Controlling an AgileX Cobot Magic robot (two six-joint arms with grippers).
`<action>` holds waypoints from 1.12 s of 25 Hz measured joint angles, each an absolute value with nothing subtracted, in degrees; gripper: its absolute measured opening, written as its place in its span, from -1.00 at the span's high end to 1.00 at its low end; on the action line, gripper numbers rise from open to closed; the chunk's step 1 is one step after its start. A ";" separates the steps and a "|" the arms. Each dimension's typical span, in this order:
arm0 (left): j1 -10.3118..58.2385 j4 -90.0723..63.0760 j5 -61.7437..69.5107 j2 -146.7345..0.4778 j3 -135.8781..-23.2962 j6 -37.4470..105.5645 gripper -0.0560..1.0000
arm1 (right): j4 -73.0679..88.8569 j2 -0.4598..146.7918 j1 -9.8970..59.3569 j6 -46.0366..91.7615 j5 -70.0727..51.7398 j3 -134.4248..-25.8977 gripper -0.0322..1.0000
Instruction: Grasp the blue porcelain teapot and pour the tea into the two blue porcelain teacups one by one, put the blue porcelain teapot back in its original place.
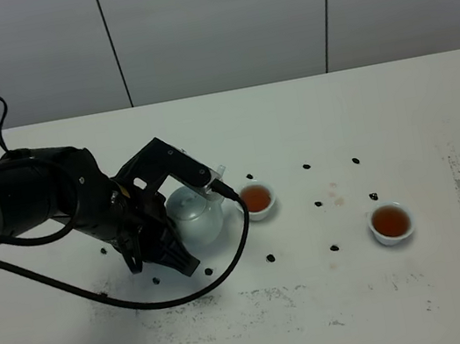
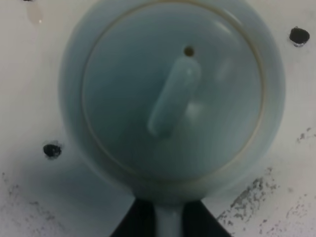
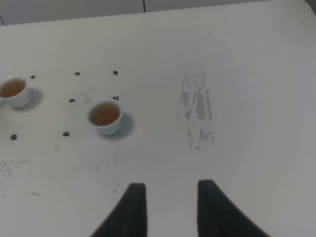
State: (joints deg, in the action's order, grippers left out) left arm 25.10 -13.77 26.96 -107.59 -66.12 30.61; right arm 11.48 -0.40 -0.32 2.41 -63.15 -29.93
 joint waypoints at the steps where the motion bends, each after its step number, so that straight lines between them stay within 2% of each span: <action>1: 25.10 -13.77 26.70 -108.01 -66.06 30.61 0.75 | 11.48 -0.40 -0.32 2.41 -63.15 -29.93 0.47; 19: 25.06 -13.70 23.14 -112.27 -66.06 30.54 0.75 | 11.48 -0.40 -0.32 2.47 -63.15 -29.93 0.47; 28: 25.06 -13.32 23.70 -106.29 -66.01 30.36 0.75 | 11.48 -0.40 -0.32 2.42 -63.15 -29.93 0.47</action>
State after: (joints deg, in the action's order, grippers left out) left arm 25.06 -13.32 23.70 -106.29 -66.01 30.36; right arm 11.48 -0.40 -0.32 2.42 -63.15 -29.93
